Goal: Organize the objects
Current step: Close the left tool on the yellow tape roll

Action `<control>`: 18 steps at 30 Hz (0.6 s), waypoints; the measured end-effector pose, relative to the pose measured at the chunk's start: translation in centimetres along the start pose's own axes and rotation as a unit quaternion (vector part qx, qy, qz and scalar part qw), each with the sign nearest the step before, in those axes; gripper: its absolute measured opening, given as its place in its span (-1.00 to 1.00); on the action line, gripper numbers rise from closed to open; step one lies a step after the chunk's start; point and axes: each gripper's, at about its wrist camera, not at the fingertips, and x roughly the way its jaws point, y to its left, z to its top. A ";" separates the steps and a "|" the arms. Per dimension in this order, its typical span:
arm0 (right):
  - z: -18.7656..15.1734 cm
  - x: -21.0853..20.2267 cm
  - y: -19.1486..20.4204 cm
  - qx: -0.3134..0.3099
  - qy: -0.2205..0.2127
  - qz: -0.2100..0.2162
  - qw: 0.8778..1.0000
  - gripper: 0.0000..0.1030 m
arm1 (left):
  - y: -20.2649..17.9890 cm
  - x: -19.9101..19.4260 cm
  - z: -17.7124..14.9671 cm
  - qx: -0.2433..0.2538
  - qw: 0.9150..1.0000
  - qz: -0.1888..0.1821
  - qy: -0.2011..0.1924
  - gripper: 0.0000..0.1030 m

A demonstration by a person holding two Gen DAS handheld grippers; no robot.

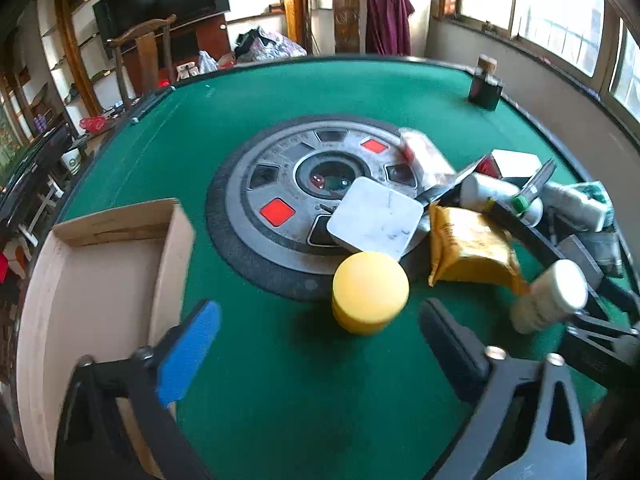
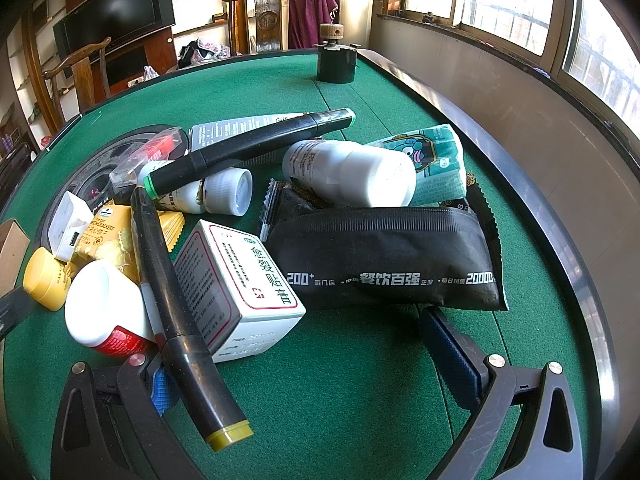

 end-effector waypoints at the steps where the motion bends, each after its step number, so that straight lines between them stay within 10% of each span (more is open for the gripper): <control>1: 0.0 0.0 0.0 0.000 0.000 0.000 1.000 1.00 | 0.0 0.5 0.0 0.006 1.000 -0.002 0.005 0.50; 5: 0.0 0.0 0.0 0.000 0.000 0.000 1.000 1.00 | -0.9 2.0 0.2 0.016 0.999 -0.023 0.016 0.05; 15: 0.0 0.0 0.0 0.000 0.000 0.000 1.000 1.00 | -0.5 2.1 0.0 -0.007 1.000 -0.007 0.003 0.26; 18: 0.0 0.0 0.0 0.000 0.000 0.000 1.000 1.00 | 0.1 1.7 -0.2 -0.022 0.999 -0.031 0.003 -0.23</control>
